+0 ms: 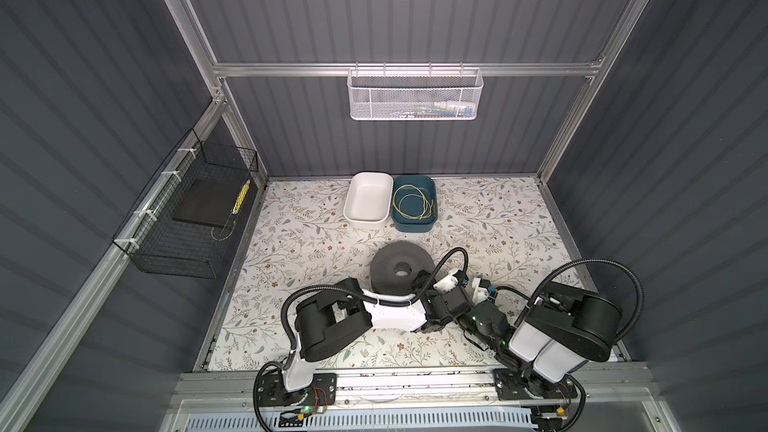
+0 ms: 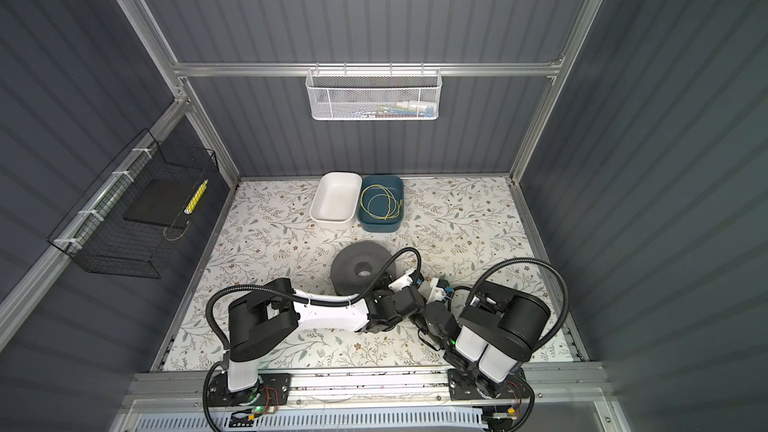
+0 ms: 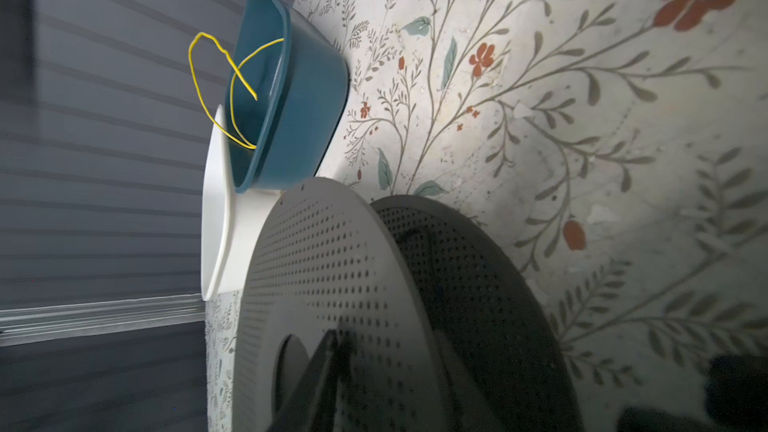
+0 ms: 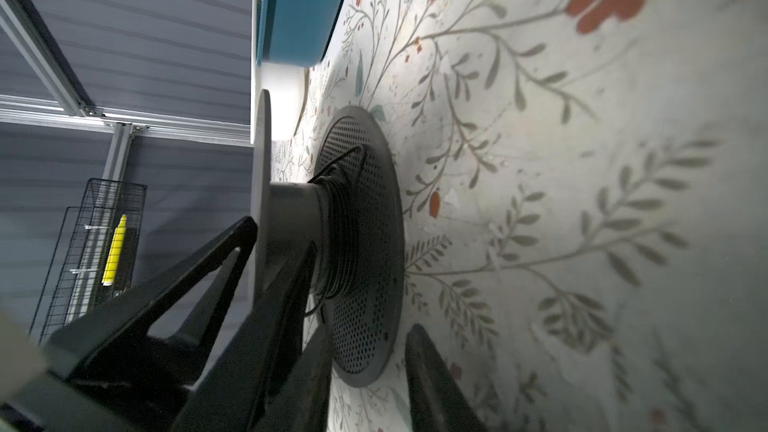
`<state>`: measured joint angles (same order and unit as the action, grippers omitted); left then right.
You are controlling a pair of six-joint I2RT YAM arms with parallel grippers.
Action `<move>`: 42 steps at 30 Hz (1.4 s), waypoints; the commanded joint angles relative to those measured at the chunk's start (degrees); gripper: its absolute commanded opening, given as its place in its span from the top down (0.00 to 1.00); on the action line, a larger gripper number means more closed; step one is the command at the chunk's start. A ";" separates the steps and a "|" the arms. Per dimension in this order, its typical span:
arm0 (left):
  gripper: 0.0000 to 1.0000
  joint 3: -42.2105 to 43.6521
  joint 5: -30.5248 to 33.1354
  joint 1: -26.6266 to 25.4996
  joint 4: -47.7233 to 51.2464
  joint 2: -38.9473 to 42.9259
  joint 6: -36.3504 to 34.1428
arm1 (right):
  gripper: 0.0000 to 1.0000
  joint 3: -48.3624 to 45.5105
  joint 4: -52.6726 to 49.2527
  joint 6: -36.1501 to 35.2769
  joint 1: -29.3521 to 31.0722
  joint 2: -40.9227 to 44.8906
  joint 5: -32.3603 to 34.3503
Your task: Wrap the cables
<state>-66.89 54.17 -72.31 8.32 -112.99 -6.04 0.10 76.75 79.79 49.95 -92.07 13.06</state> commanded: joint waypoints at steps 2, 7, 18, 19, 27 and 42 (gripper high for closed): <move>0.53 2.91 -18.95 0.20 3.40 -3.55 5.67 | 0.66 -5.90 -7.62 -1.57 -2.24 8.13 0.05; 0.40 0.90 -19.47 0.07 6.82 -0.32 5.80 | 0.63 -4.04 -34.20 -3.59 -5.56 29.18 -0.36; 0.01 -4.21 -18.90 0.11 16.04 6.84 4.91 | 0.46 4.06 -84.68 -11.63 -13.72 68.93 1.06; 0.01 -4.43 -18.63 0.07 16.94 7.03 4.94 | 0.46 4.57 -86.61 -12.16 -14.64 69.98 0.76; 0.01 -10.87 -13.32 -2.02 23.94 15.33 4.73 | 0.40 13.52 -91.98 -22.16 -16.07 67.91 0.57; 0.00 -17.24 9.01 -9.73 34.40 37.10 15.93 | 0.01 48.75 -110.27 -45.85 -16.18 58.71 -1.05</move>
<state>-85.56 58.43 -82.08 38.65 -81.32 3.46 46.04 -26.55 37.39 33.89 -33.91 11.35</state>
